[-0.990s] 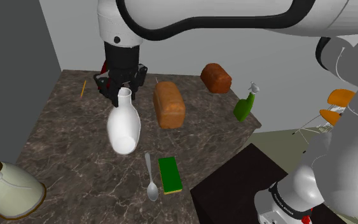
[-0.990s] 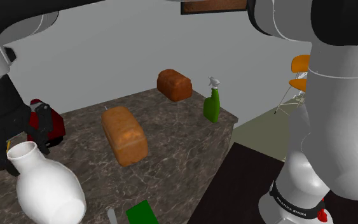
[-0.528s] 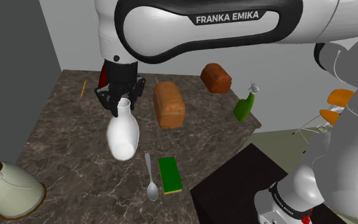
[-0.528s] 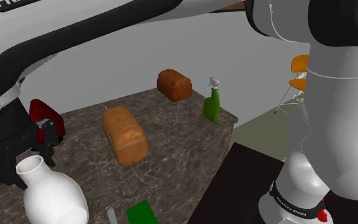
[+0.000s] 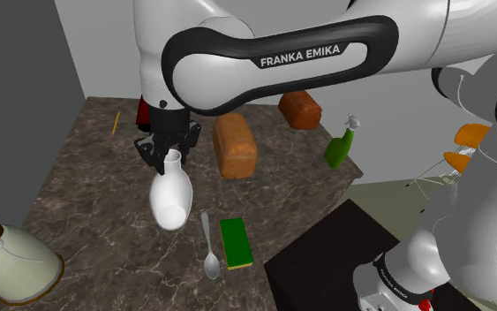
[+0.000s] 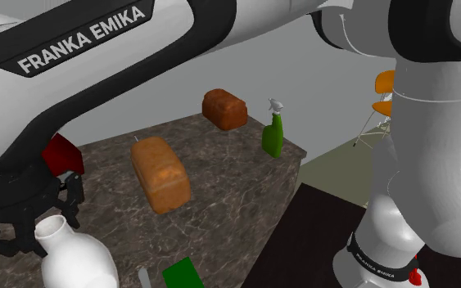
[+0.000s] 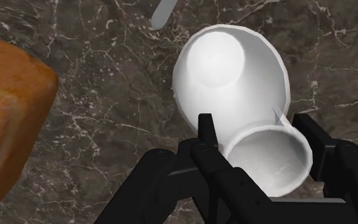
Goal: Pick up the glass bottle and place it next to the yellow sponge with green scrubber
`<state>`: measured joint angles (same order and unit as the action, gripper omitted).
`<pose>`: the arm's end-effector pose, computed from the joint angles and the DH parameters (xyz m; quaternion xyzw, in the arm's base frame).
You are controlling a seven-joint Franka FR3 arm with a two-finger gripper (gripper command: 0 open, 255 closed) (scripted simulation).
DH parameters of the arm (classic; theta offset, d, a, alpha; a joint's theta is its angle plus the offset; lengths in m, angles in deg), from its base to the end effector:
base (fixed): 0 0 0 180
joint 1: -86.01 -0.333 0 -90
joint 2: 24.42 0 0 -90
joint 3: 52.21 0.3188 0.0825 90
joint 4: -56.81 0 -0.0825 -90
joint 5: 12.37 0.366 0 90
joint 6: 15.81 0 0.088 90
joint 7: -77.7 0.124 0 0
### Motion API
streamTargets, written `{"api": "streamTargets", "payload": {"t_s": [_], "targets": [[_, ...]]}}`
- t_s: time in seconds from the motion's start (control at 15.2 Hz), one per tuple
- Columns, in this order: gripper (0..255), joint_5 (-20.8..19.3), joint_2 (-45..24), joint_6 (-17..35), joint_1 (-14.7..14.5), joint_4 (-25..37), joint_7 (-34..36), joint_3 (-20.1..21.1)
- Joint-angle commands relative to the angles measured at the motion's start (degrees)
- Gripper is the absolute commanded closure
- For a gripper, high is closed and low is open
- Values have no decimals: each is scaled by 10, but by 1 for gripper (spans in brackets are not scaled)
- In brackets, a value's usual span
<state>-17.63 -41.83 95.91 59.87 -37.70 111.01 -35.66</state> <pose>0.4800 0.4098 0.4349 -0.9957 -0.0921 -0.0039 0.0030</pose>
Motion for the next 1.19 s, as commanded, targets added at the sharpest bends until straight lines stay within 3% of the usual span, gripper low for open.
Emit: {"api": "streamTargets", "payload": {"t_s": [0.0, 0.4, 0.46, 0.79, 1.12], "targets": [[255, 0, -1, 3, 0, -1, 0, 0], [255, 0, -1, 3, 0, -1, 0, 0], [0, 0, -1, 3, 0, -1, 0, 0], [0, 0, -1, 3, 0, -2, 0, 0], [0, 4, 11, -65, -1, 56, -3, 2]]}}
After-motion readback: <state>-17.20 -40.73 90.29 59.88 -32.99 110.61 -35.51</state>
